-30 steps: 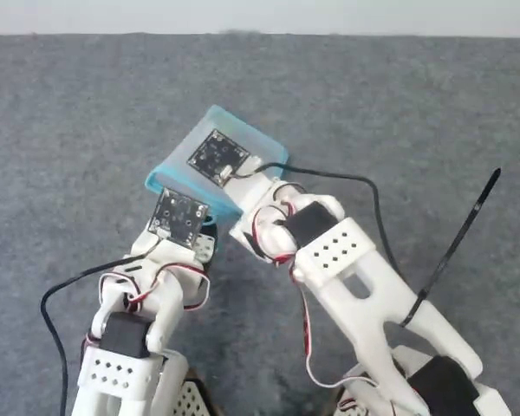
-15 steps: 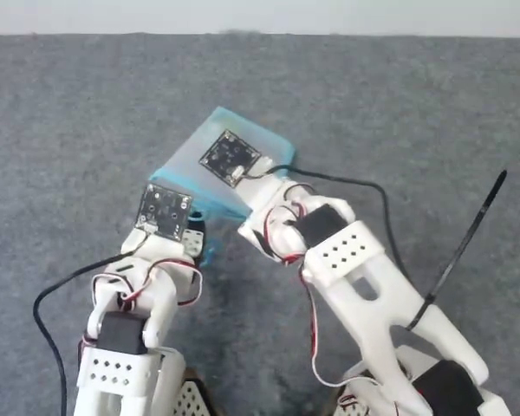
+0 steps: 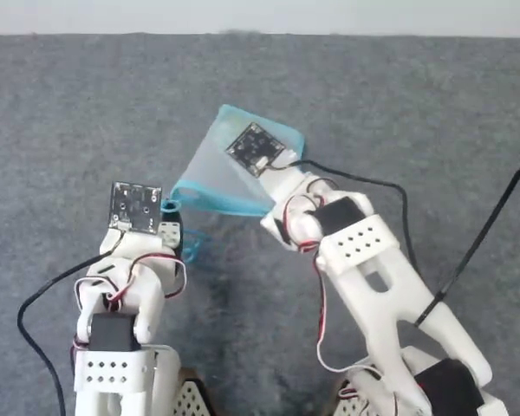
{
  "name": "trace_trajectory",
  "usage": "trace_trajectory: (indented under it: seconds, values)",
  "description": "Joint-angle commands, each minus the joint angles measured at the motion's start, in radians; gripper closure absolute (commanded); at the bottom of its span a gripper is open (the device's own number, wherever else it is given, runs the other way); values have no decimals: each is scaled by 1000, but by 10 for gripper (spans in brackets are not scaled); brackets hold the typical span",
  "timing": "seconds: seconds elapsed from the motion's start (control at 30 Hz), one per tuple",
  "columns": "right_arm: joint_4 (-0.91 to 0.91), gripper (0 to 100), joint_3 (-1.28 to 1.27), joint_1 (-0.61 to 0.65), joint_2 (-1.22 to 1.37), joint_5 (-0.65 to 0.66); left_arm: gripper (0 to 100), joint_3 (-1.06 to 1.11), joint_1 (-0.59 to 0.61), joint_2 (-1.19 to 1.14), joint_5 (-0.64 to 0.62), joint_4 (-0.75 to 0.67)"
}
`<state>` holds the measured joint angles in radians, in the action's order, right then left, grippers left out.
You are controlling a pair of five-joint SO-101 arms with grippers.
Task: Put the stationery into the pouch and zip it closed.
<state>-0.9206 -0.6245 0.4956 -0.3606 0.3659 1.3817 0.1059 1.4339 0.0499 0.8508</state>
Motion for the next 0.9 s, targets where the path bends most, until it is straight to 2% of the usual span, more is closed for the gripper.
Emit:
trace_trajectory:
  seconds: [0.0,0.3,0.57,0.63,0.73,0.87]
  values:
    - [-13,992,-5,-124,-16,26,988,-18,37,-9,-12,-41]
    - [-33,992,-3,-280,-16,32,988,-16,32,-9,-12,-38]
    - [-35,992,-3,-317,-16,28,987,-10,11,-11,-12,-37]
    - [-42,991,-5,-303,-16,25,976,4,-31,-11,-8,-35]
    - [-102,990,2,-285,-21,6,907,33,-130,-15,-8,-35]
    - [-157,988,3,-283,-27,-46,835,74,-322,-17,-8,-35]
